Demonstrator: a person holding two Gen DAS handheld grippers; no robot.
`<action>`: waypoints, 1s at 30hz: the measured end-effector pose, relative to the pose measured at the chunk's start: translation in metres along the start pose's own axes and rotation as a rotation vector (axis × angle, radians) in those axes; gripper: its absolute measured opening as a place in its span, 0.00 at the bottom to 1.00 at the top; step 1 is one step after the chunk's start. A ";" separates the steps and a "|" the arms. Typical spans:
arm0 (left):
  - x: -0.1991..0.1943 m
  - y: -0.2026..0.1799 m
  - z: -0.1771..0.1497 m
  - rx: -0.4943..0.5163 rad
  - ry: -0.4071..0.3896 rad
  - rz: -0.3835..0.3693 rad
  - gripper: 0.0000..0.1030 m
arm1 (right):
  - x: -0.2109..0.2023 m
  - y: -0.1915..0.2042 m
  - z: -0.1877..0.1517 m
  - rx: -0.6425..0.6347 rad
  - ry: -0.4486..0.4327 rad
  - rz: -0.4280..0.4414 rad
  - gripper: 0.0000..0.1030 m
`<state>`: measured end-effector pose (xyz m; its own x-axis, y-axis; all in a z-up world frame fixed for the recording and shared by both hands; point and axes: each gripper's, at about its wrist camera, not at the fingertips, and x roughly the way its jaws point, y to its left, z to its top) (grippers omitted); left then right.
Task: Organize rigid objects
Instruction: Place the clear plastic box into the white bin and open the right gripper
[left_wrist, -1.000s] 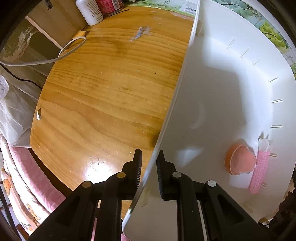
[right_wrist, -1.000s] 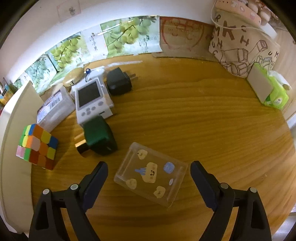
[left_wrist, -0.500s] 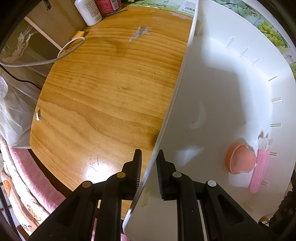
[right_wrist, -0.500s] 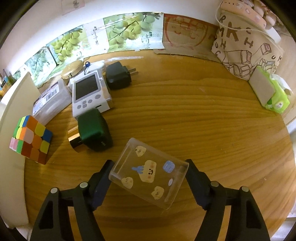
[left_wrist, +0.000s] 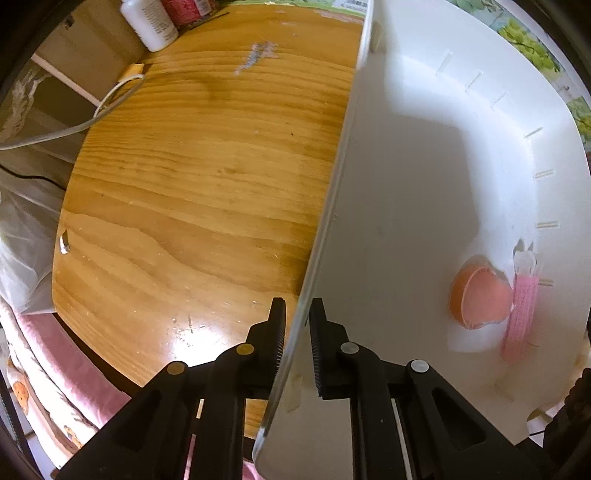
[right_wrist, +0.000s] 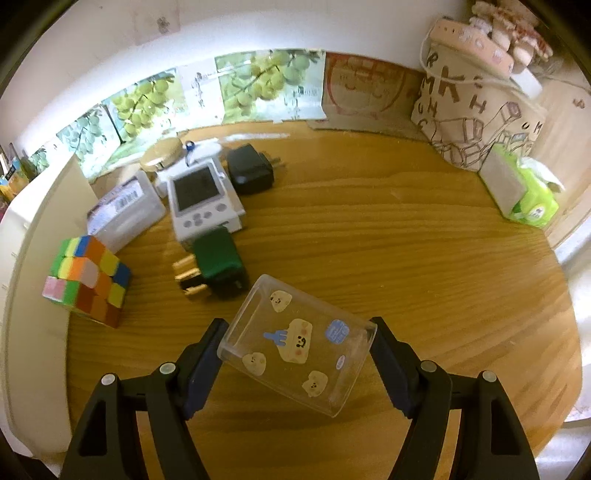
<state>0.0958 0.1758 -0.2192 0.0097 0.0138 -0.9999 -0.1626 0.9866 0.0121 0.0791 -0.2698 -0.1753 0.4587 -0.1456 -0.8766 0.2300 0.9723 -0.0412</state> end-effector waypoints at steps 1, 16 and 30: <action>0.001 0.000 0.000 0.007 0.002 -0.006 0.12 | -0.004 0.003 0.000 0.001 -0.008 -0.002 0.74; 0.005 -0.012 0.009 0.202 0.036 -0.021 0.08 | -0.096 0.093 0.009 -0.069 -0.173 0.053 0.74; 0.009 -0.021 0.018 0.313 0.043 -0.042 0.08 | -0.140 0.195 -0.001 -0.225 -0.252 0.201 0.74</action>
<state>0.1171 0.1582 -0.2284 -0.0328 -0.0280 -0.9991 0.1482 0.9884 -0.0326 0.0589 -0.0597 -0.0608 0.6781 0.0383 -0.7340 -0.0665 0.9977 -0.0094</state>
